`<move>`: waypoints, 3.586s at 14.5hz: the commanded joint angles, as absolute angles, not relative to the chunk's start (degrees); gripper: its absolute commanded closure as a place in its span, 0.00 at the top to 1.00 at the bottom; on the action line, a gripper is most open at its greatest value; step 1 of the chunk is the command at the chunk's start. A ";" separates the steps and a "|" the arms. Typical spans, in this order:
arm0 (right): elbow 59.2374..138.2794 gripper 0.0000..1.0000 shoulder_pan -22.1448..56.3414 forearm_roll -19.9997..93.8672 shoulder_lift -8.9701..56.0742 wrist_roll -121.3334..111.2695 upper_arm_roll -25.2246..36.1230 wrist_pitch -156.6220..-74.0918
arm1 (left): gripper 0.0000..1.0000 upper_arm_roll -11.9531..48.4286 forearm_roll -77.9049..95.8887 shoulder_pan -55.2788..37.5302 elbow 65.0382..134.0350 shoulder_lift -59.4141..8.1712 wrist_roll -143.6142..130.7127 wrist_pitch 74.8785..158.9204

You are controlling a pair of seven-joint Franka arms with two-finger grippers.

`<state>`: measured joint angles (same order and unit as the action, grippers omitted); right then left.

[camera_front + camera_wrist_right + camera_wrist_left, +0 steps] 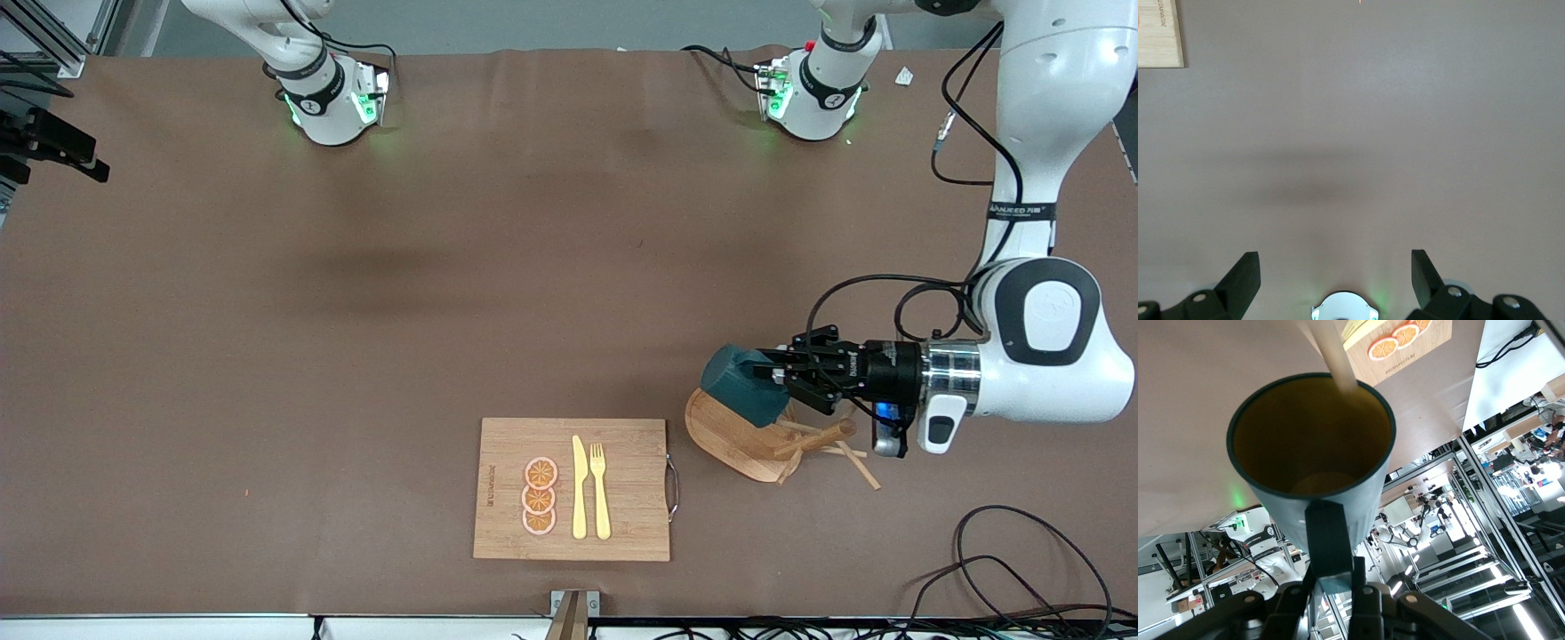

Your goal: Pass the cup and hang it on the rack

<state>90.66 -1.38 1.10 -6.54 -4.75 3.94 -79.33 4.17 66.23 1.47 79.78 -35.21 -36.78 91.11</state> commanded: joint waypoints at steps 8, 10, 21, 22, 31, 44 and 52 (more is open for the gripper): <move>90.09 1.00 -2.55 1.67 -7.73 -5.62 3.25 -78.49 | 0.03 4.48 69.26 5.53 79.19 -37.44 -35.33 88.77; 90.09 1.00 -2.46 1.67 -7.73 -5.71 3.25 -78.49 | 0.03 4.48 69.35 6.24 79.10 -37.53 -34.72 88.16; 90.09 1.00 -2.46 1.05 -7.73 -5.19 3.25 -78.40 | 0.52 4.48 69.96 7.29 78.58 -37.62 -33.31 87.98; 90.09 1.00 -2.46 1.05 -7.82 -5.27 3.25 -78.31 | 0.54 4.48 69.70 7.29 77.88 -37.27 -33.83 87.98; 90.09 1.00 -2.46 1.05 -7.73 -5.62 3.25 -78.31 | 1.00 5.70 46.53 6.42 77.00 -25.15 -38.23 88.07; 90.17 1.00 -2.46 0.97 -7.73 -5.80 3.16 -78.22 | 1.00 19.51 -0.53 6.85 77.78 -9.94 -21.90 85.00; 90.18 1.00 -2.46 0.97 -7.73 -5.71 3.16 -78.22 | 1.00 19.42 -0.35 8.44 78.40 -5.10 -13.18 82.44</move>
